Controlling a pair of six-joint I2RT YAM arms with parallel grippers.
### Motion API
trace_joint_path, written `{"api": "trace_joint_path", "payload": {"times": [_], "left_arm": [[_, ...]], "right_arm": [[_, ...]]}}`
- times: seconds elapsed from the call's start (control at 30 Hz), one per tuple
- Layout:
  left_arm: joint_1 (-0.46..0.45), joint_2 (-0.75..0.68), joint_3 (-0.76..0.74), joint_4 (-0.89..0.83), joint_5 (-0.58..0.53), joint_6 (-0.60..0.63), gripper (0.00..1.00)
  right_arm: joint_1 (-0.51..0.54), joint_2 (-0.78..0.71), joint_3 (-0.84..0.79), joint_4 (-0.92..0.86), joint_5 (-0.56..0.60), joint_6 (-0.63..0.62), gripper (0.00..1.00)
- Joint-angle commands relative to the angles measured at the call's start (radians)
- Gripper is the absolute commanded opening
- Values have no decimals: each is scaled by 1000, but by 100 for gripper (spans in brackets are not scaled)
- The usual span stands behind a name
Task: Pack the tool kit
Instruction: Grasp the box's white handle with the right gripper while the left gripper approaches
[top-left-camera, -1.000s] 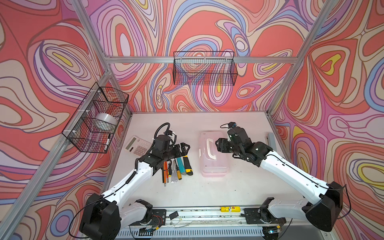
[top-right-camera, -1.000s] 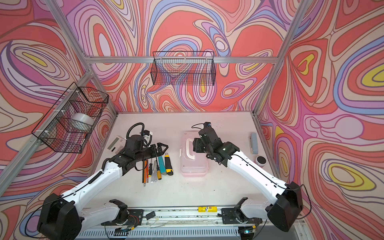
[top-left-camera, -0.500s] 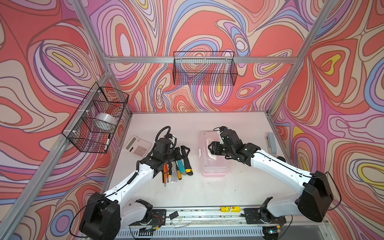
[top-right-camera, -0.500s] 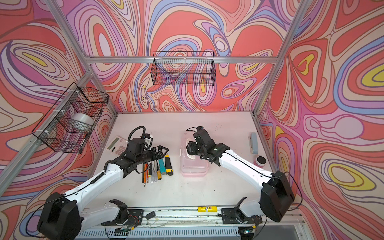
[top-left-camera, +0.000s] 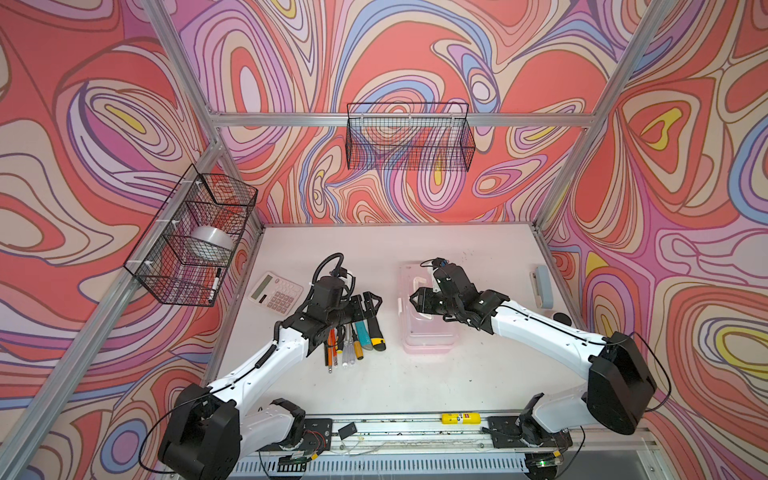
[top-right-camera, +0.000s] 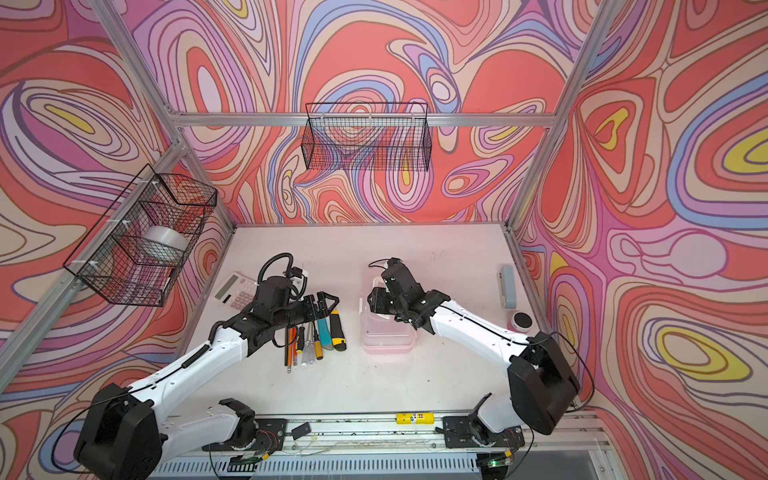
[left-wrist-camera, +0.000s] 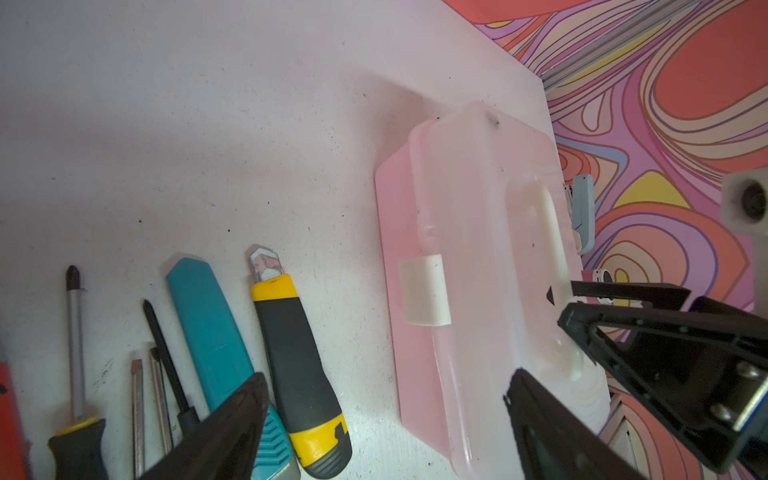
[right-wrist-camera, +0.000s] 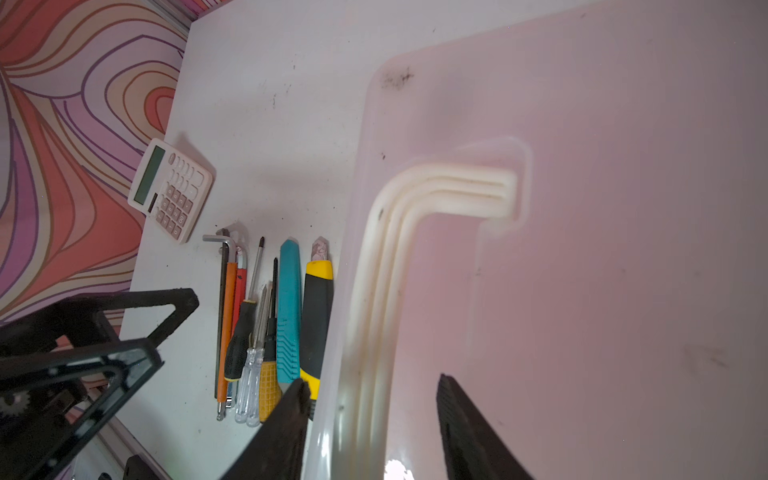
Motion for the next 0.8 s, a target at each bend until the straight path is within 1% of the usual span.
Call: {"api": "trace_joint_path", "payload": {"times": [0.0,0.23,0.57,0.6,0.77], "left_arm": [[-10,12,-7,23,-3,-9,90],[-23,22,-2,33,2,-12,90],[-25,25,-7,35,-9,-10,90],[-26,27,-7,35,-9,-10,90],[-27,28,-6,38,-15,-13,90]], "right_arm": [[12,31,-12,33,2,20,52],[16,73,-21,66,15,44,50],[16,83,-32,75,55,58,34],[16,82,-32,73,57,58,31],[16,42,-41,69,88,63,8]]}}
